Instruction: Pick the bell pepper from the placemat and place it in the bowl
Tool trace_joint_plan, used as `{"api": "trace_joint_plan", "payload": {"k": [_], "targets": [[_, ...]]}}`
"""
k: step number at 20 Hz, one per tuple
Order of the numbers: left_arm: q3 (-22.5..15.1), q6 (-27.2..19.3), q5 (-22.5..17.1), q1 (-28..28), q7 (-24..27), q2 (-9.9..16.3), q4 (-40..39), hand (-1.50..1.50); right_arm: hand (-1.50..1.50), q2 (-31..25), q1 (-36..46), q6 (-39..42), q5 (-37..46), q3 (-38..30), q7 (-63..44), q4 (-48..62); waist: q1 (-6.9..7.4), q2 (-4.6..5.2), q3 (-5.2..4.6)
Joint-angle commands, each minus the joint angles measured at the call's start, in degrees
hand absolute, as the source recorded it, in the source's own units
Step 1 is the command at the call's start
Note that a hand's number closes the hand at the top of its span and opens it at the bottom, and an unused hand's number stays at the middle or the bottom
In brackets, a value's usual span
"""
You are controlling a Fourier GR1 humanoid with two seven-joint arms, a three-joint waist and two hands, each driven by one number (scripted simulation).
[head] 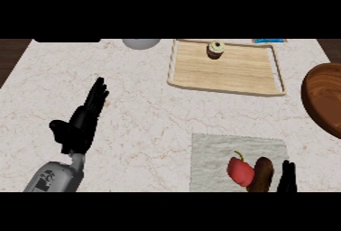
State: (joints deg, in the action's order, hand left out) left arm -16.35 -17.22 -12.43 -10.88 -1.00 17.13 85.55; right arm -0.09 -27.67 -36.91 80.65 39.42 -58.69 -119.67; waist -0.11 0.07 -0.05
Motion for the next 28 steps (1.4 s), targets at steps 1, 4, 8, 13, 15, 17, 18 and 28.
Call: {"api": "trace_joint_plan", "payload": {"k": [1, 4, 8, 13, 15, 17, 18, 28], "targets": [[-0.06, 0.36, 1.44, 1.51, 1.51, -2.48, -0.79, 0.00, -1.50, 0.09, 1.27, -2.18, 4.29, 5.16, -8.27, -0.19, -0.15, -0.12, 0.03], [0.86, 1.63, 1.48, 3.73, -0.75, 0.45, 3.07, 0.00, -1.50, 0.09, 5.76, -1.13, 3.33, 4.68, -9.70, -2.24, 0.26, -0.10, 0.02], [0.89, 1.86, 2.40, 3.17, -3.27, -1.68, 4.71, 0.00, -1.50, 0.05, 0.25, -8.34, 0.57, 3.92, -1.11, 1.28, -0.05, -0.17, 0.07], [1.28, 1.43, 4.81, 3.55, 2.23, -3.86, -0.59, 0.00, -1.50, 0.03, 0.58, -12.41, 1.21, 7.59, -2.23, 1.66, -0.16, -0.13, 0.04], [1.42, 2.05, 4.34, 3.38, -1.15, -3.60, 3.22, 0.00, -1.50, 0.03, 3.82, -10.96, -3.27, 3.63, -2.02, 2.73, 0.15, -0.13, 0.07], [3.10, 3.79, 3.45, 3.98, -1.68, -1.56, 2.67, 0.00, -1.50, 0.03, 3.48, -16.82, -2.59, 5.44, -2.70, 6.32, 0.15, -0.14, 0.07], [2.22, 2.86, 4.52, 3.54, -2.47, -2.87, 4.23, 0.00, -1.50, -3.01, 4.78, -12.92, -10.18, -0.82, 0.85, 2.88, 0.20, -0.12, 0.09], [5.13, 4.78, 5.95, -0.07, -3.35, -5.47, 0.19, 0.00, -1.50, -2.95, 8.82, -22.42, -19.82, -2.95, 8.48, 15.22, -0.03, -0.06, 0.07]]}}
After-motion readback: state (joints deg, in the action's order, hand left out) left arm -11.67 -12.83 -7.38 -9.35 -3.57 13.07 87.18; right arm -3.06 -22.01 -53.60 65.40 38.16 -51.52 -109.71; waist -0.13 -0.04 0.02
